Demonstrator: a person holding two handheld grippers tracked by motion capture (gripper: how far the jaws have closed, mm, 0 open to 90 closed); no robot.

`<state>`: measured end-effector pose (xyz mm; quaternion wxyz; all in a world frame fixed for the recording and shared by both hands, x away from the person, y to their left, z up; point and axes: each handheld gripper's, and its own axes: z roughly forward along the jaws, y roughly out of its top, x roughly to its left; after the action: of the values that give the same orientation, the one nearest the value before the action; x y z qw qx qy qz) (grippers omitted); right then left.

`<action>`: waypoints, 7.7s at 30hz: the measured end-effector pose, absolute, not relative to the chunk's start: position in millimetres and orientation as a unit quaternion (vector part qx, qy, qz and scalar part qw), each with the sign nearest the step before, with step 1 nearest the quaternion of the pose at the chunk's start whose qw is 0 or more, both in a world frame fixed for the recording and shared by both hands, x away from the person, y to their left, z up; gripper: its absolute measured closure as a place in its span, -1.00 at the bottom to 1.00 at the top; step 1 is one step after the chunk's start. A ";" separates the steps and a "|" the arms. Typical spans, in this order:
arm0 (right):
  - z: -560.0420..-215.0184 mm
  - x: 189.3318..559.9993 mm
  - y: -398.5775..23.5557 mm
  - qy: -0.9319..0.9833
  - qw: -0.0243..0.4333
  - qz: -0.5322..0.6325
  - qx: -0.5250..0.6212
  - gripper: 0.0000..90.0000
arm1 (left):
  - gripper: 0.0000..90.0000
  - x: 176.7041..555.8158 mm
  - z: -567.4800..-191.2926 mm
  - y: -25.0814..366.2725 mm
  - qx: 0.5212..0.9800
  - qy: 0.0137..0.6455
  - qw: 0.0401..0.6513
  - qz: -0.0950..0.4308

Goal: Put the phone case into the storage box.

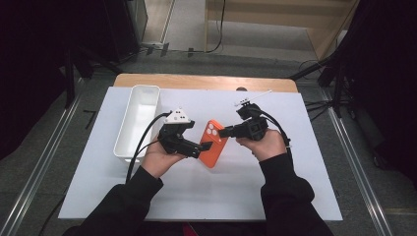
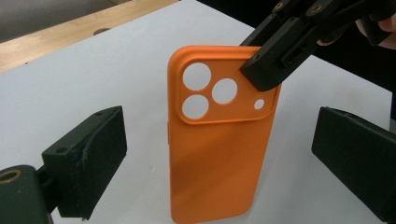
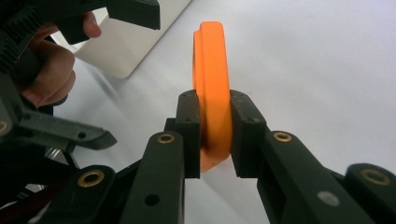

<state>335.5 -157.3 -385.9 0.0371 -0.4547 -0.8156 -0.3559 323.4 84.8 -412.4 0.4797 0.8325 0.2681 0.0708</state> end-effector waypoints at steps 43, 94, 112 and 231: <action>-385.9 338.4 -146.0 -0.812 0.054 -0.363 -0.454 0.65 | -1.00 318.4 -437.7 50.6 0.829 0.296 0.458 0.122; -382.8 331.2 -145.5 -0.806 0.050 -0.382 -0.450 0.64 | -0.63 314.5 -435.2 50.8 0.809 0.298 0.487 0.139; -381.3 329.5 -146.4 -0.809 0.051 -0.384 -0.442 0.41 | -0.63 317.9 -432.4 49.1 0.823 0.305 0.466 0.109; -483.5 235.6 -237.5 -0.827 -0.058 -0.424 -0.366 -0.48 | -0.63 338.9 -402.6 84.5 0.840 0.271 0.470 -0.032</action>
<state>235.6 -237.5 -483.5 -0.0584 -0.3656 -0.8267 -0.4236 338.9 84.5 -402.6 0.4697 0.8395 0.2712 -0.0319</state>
